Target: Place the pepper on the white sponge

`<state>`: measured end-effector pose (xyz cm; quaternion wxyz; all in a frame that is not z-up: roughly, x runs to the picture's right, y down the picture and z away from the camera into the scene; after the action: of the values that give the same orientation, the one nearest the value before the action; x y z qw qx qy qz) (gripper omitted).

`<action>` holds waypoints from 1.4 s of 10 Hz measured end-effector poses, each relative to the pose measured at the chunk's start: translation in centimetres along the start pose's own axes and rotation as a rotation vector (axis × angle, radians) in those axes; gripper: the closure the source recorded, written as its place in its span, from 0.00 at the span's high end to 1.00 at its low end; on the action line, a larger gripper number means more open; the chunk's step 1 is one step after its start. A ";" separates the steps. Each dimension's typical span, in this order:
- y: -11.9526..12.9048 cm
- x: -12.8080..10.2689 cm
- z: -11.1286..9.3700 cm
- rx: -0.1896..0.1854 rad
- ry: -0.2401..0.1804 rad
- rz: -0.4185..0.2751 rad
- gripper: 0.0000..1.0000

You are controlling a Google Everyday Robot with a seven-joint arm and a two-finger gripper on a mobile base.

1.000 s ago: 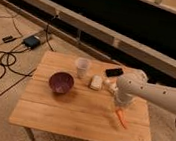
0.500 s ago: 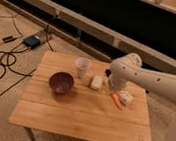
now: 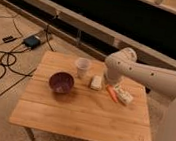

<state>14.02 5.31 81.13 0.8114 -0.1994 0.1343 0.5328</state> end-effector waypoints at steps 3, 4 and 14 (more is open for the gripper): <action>0.1 0.0 0.0 -0.001 0.000 -0.001 0.06; 0.1 0.0 0.0 -0.001 0.001 -0.001 0.06; 4.0 -5.8 2.5 -0.055 -0.003 -0.124 0.06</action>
<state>8.03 3.16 85.11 0.8373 -0.2286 0.1059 0.4852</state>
